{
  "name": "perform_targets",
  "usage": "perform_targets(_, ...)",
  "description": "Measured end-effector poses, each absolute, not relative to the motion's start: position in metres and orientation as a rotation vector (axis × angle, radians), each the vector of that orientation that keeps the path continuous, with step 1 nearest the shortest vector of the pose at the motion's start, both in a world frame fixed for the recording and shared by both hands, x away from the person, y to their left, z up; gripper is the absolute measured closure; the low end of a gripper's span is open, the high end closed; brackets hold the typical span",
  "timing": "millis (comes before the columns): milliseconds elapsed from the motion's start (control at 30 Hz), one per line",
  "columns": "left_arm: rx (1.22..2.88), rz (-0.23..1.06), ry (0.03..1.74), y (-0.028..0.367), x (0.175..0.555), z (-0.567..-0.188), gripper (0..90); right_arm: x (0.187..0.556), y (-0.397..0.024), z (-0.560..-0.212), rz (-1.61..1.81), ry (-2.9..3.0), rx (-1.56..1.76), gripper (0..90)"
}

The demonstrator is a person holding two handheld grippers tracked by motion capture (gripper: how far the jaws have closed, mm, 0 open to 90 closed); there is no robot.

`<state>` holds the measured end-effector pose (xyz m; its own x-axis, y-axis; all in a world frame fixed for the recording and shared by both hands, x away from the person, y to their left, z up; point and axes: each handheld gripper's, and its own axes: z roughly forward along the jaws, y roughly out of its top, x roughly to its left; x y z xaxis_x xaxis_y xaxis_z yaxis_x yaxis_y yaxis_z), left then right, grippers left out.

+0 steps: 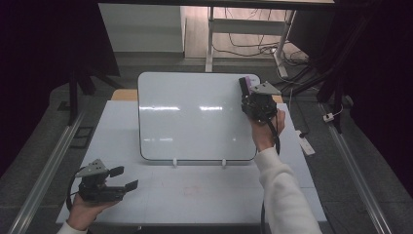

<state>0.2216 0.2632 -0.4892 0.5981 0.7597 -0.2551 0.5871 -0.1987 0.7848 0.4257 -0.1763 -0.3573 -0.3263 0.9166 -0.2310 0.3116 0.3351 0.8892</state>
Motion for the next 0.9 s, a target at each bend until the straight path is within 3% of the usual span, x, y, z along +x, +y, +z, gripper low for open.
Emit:
perform_targets(300,1.896,0.237,1.096,0.266,0.223,-0.496,18.2,0.391,-0.207,-0.361,1.162,1.829,1.010,45.1)
perform_targets(633,1.910,0.271,1.104,0.268,0.226,-0.502,18.4,0.327,-0.261,-0.419,1.299,2.036,0.897,41.4)
perform_targets(900,1.907,0.290,1.109,0.269,0.227,-0.504,18.9,0.305,-0.283,-0.460,1.305,2.177,0.890,38.6)
